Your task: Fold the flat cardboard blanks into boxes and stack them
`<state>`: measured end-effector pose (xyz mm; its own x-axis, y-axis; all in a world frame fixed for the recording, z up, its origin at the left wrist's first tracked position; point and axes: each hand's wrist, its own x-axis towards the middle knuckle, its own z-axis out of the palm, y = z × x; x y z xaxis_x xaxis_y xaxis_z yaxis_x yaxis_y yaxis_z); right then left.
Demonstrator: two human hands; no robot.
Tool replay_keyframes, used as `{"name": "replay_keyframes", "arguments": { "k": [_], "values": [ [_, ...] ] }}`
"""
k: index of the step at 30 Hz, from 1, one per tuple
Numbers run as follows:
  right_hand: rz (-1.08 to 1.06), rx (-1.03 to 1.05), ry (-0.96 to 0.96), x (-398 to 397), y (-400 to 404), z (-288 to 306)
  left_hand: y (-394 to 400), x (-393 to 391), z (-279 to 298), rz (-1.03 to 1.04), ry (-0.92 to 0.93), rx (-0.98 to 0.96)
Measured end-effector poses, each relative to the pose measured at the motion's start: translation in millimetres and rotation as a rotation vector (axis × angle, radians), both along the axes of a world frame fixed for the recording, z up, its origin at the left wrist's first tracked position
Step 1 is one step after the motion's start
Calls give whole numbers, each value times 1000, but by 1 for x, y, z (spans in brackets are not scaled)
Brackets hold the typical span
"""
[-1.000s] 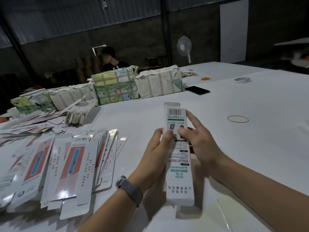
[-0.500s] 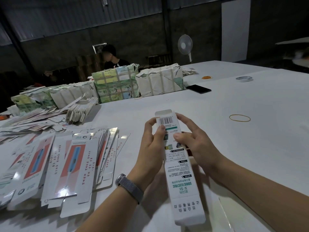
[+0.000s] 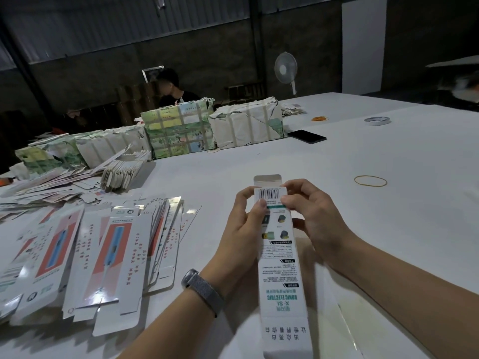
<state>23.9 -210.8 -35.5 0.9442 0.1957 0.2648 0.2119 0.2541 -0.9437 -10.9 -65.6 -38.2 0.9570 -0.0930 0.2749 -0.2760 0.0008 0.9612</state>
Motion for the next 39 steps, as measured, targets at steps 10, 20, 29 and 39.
{"name": "replay_keyframes", "arguments": {
  "k": [10, 20, 29, 39],
  "values": [
    [-60, -20, -28, 0, 0, -3, 3, 3, -6, -1, 91, -44],
    [-66, -63, 16, 1, 0, 0, 0, -1, -3, -89, 106, 15],
    [-87, -146, 109, 3, -2, -1, 2, 1, -3, -128, 129, 33],
    [-86, -171, 111, 0, -2, 0, 4, 0, -1, -145, 149, 84]
  ]
}}
